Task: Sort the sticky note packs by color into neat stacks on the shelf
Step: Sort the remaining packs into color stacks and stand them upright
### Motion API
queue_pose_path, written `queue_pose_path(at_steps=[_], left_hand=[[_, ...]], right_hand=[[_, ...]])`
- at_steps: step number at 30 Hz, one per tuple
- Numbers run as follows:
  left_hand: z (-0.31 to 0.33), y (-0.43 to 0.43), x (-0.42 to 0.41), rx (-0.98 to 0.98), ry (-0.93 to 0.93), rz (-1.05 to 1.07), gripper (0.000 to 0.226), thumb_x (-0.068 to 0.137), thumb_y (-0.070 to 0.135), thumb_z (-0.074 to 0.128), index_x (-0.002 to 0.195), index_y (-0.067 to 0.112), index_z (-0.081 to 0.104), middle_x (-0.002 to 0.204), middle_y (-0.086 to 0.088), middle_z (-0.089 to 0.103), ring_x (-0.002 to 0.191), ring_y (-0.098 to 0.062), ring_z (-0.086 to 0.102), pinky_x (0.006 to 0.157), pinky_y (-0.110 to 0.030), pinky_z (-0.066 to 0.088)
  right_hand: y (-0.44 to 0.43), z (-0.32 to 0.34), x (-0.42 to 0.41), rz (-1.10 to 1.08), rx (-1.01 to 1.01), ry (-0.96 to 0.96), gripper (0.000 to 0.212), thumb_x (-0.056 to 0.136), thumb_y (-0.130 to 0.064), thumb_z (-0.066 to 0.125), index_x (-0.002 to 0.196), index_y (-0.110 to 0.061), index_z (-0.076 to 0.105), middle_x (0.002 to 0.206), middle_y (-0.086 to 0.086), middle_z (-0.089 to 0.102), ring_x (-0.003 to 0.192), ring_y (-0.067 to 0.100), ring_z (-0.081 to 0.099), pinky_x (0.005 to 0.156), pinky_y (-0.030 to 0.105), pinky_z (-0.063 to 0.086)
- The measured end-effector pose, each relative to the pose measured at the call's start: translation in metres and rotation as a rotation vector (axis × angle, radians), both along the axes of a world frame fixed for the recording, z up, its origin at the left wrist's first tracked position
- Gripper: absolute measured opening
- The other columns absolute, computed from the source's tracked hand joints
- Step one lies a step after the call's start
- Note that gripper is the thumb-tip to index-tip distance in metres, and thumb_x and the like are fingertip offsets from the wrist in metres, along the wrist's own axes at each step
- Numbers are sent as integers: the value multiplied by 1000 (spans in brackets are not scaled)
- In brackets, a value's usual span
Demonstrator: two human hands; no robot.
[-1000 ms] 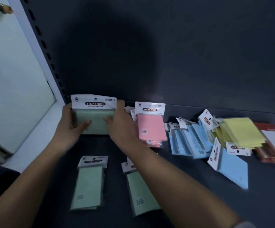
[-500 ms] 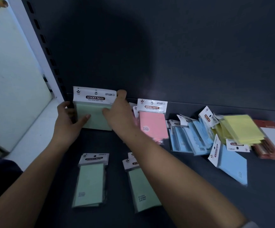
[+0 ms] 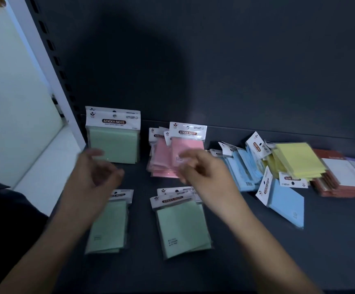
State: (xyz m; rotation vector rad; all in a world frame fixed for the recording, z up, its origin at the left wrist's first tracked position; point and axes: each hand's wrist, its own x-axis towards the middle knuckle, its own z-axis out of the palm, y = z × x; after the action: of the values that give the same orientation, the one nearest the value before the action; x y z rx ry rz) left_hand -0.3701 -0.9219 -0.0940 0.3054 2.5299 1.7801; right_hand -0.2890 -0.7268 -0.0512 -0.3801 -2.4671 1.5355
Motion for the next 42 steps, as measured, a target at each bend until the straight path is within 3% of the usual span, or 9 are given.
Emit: queue_pose_path(at_steps=[2,6,10,13,17,20,25,29,42], left_hand=[[-4,9,42,9,-144,-228,46,69,22,77,100,34,46,82,5,67,73,-6,59,66,-10,46],[-21,27,94,-65,-250,-413,64,50,52,68,106,43,40,105,41,55,101,21,49,81,2,37],[-24,45,109,97,-350,-291,59,66,15,81,106,36,43,108,17,60,92,15,57,71,1,41],[-25,58,110,229,-428,-139,58,68,-11,74,102,27,47,102,2,62,85,-6,62,67,-16,49],[-22,75,115,402,-358,60,52,71,-16,67,99,20,41,91,-3,60,69,0,62,55,-18,50],[-25,83,120,503,-291,93,63,66,-19,71,96,27,40,95,7,63,73,5,65,53,-13,51],[-22,81,123,463,-219,-152,55,64,3,80,110,20,56,100,7,72,90,-9,68,68,-15,53],[-18,73,126,297,-51,-226,51,62,37,71,108,47,52,109,13,67,100,-4,64,82,-14,49],[-7,49,80,246,67,-228,53,64,33,71,112,40,48,112,16,64,104,-2,61,84,-13,48]], right_hand=[[12,-16,31,-96,349,-76,11,92,-25,54,94,-23,64,86,-1,66,80,21,60,70,33,48],[15,-45,66,-59,649,-425,68,75,-71,13,85,-20,56,102,1,54,102,23,48,83,33,39],[-2,-65,74,-1,556,-472,90,59,-71,0,114,-26,55,115,-5,39,113,17,36,95,31,32],[-4,-69,74,2,415,-425,69,74,-67,22,119,-26,54,122,-7,37,117,14,32,100,28,28],[-3,-66,82,-117,-205,-191,14,87,-29,62,98,-23,59,105,-6,63,102,7,55,94,29,44],[4,-66,90,-125,-529,-5,21,84,-4,65,99,-14,55,83,-4,69,81,5,63,74,19,49],[24,-63,97,-7,-323,100,37,79,-23,66,115,-21,56,103,-5,70,104,11,63,90,29,50],[27,-64,103,49,-260,100,39,83,-13,62,120,-21,51,117,-10,65,116,10,57,100,34,45],[7,-43,57,70,-223,160,39,86,-1,61,109,-31,49,100,-20,67,96,-3,62,86,15,47]])
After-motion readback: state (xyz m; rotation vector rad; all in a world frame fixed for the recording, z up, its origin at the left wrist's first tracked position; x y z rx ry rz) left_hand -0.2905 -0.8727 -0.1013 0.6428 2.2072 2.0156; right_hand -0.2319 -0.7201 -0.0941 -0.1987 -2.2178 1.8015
